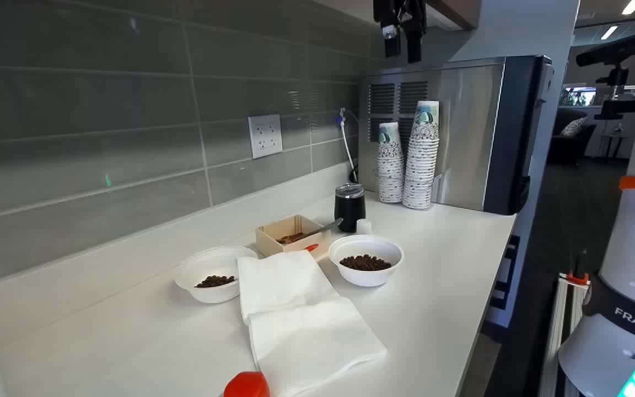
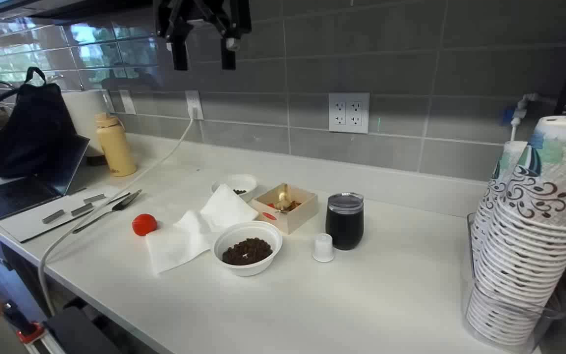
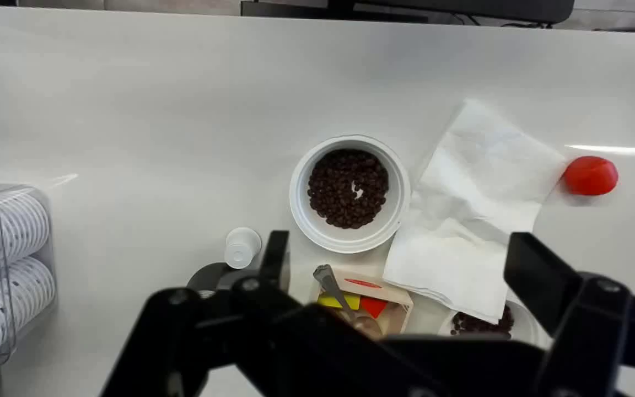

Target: Use the paper towel to clean the left part of the counter

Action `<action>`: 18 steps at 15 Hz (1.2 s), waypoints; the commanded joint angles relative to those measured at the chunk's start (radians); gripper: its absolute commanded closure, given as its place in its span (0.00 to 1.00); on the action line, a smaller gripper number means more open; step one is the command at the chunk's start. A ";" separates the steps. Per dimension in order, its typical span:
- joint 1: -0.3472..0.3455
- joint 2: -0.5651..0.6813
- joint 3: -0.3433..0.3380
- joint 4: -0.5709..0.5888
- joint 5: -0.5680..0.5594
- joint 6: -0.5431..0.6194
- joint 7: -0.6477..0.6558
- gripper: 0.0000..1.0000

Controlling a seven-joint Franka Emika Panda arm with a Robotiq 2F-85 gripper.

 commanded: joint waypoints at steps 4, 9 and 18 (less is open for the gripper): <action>0.007 0.000 -0.005 0.002 -0.003 -0.001 0.003 0.00; 0.055 -0.045 0.018 -0.128 0.020 0.118 -0.031 0.00; 0.207 0.054 -0.011 -0.377 0.040 0.599 -0.327 0.00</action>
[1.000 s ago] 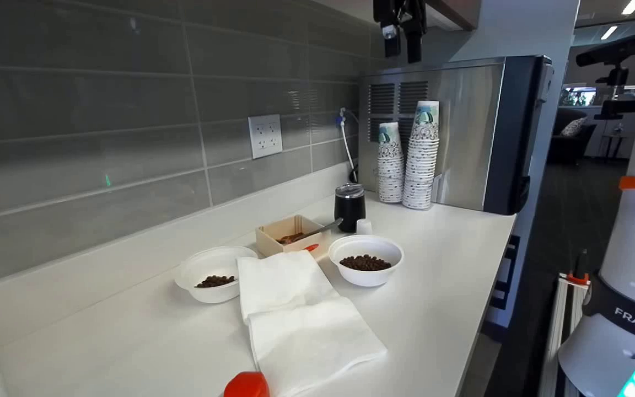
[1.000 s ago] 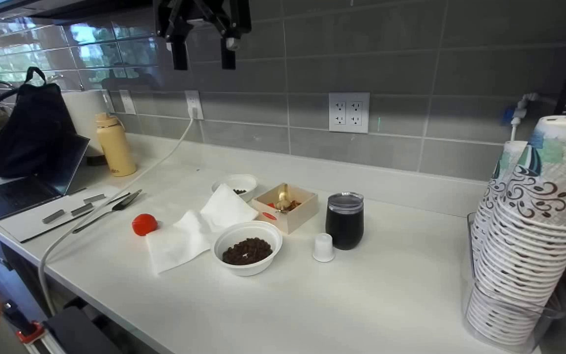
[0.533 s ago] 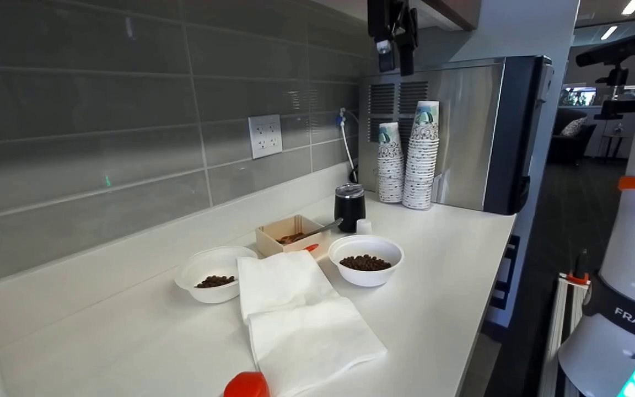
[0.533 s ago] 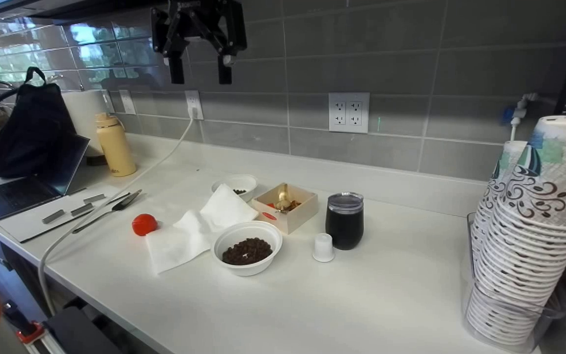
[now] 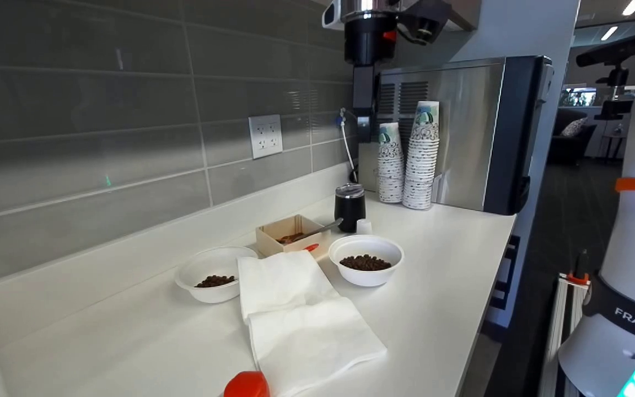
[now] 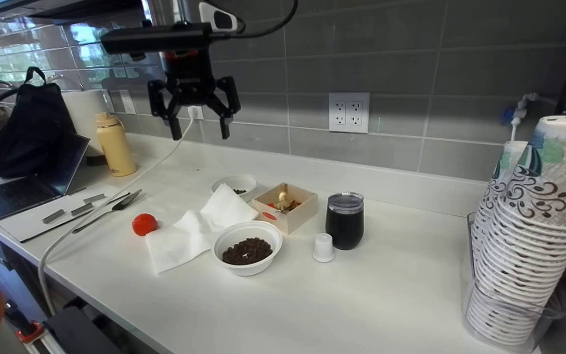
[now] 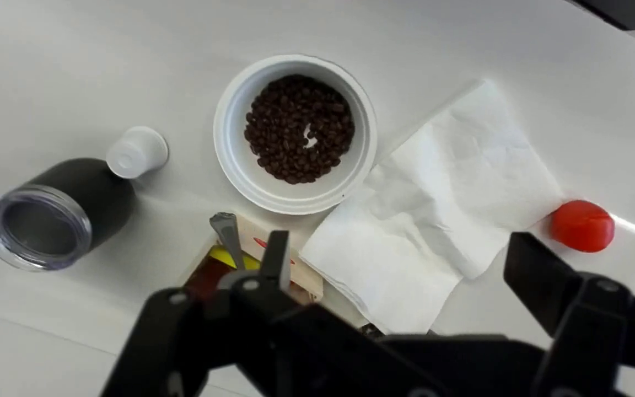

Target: Use the paper towel to clean the left part of the counter

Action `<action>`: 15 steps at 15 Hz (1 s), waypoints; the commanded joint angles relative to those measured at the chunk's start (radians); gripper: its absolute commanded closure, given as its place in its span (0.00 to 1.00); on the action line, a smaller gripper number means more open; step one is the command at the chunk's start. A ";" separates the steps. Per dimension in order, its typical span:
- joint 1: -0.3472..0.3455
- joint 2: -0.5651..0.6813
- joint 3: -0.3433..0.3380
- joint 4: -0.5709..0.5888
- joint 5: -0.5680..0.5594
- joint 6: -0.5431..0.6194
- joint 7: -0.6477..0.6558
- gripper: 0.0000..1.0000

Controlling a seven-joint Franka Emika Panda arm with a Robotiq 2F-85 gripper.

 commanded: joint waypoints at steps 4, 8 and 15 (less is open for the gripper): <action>0.115 0.221 -0.041 -0.048 0.053 0.277 -0.252 0.00; 0.160 0.404 -0.003 -0.015 0.083 0.377 -0.348 0.00; 0.113 0.657 0.100 0.096 0.047 0.430 -0.396 0.00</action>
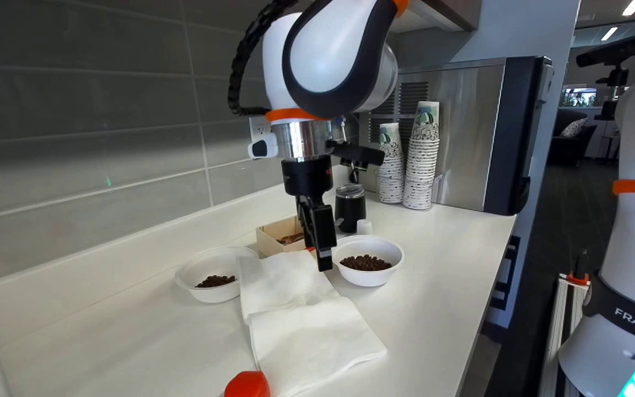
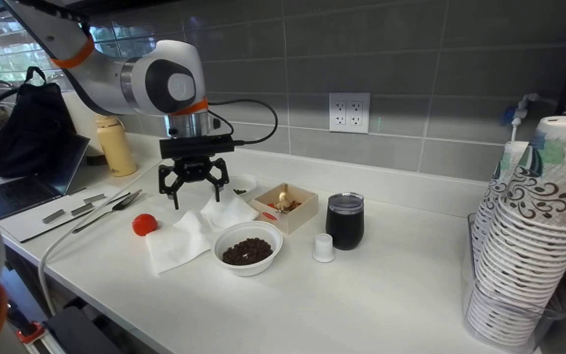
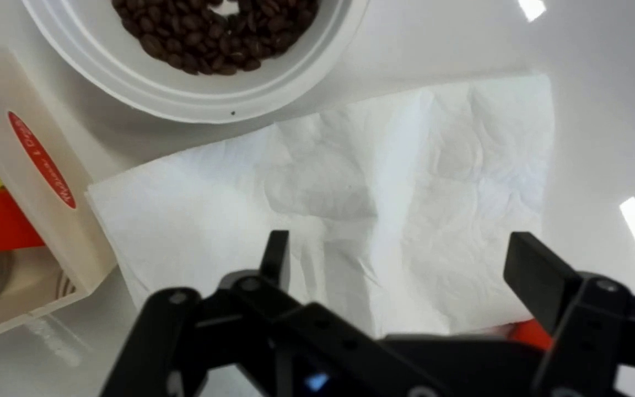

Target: Use the paper towel to clean the left part of the counter

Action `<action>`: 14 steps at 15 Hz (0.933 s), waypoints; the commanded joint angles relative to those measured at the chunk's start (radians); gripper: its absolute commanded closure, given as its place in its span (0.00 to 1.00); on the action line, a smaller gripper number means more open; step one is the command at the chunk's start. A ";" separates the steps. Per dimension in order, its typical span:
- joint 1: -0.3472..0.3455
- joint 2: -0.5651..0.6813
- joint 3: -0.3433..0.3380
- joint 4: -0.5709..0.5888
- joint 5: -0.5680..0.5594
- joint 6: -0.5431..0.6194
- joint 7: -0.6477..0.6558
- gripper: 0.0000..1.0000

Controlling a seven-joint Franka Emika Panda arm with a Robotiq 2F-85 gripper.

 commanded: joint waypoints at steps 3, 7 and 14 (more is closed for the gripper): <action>-0.062 0.173 0.065 0.116 -0.011 -0.003 -0.063 0.00; -0.092 0.250 0.092 0.144 -0.052 0.010 -0.041 0.00; -0.120 0.334 0.123 0.172 -0.062 0.020 -0.014 0.00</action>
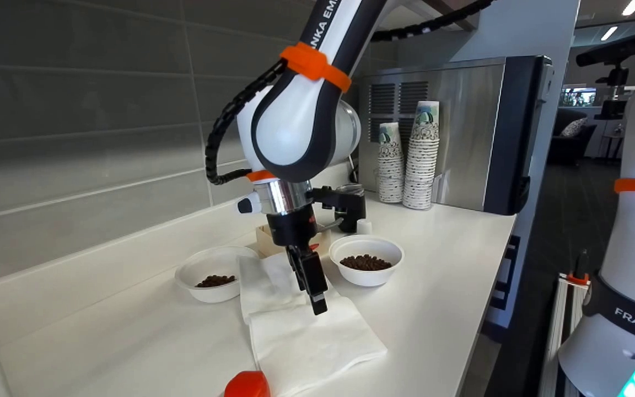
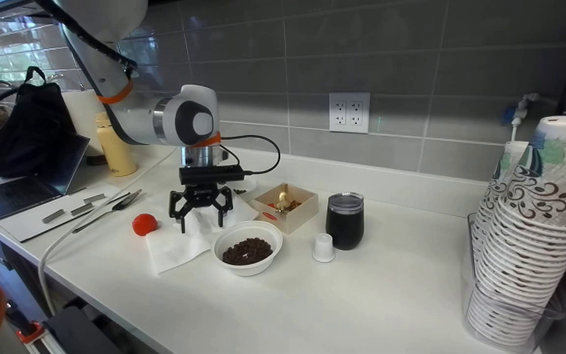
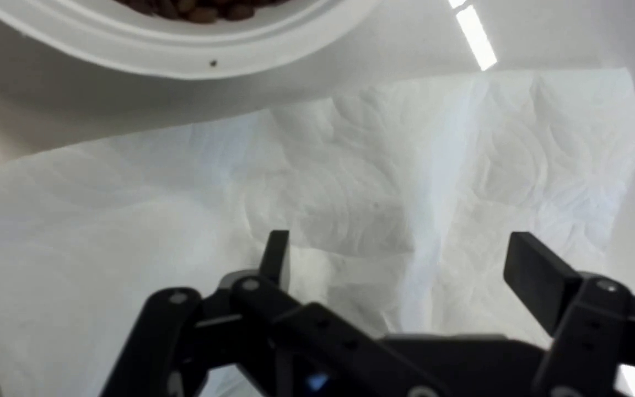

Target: Use the paper towel to clean the left part of the counter

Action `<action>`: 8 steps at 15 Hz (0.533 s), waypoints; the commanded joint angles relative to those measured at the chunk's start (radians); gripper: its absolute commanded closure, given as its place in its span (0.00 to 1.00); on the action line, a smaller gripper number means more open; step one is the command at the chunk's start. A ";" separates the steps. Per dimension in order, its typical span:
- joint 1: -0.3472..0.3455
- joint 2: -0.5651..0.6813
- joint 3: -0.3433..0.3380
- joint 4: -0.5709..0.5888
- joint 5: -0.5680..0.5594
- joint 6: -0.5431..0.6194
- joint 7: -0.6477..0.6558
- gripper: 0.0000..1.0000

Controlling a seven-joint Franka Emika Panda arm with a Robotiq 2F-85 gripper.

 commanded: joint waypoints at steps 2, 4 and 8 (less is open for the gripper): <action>-0.027 0.063 0.024 0.041 -0.042 0.005 0.037 0.00; -0.032 0.083 0.028 0.052 -0.050 0.001 0.044 0.00; -0.038 0.106 0.035 0.072 -0.066 -0.006 0.048 0.26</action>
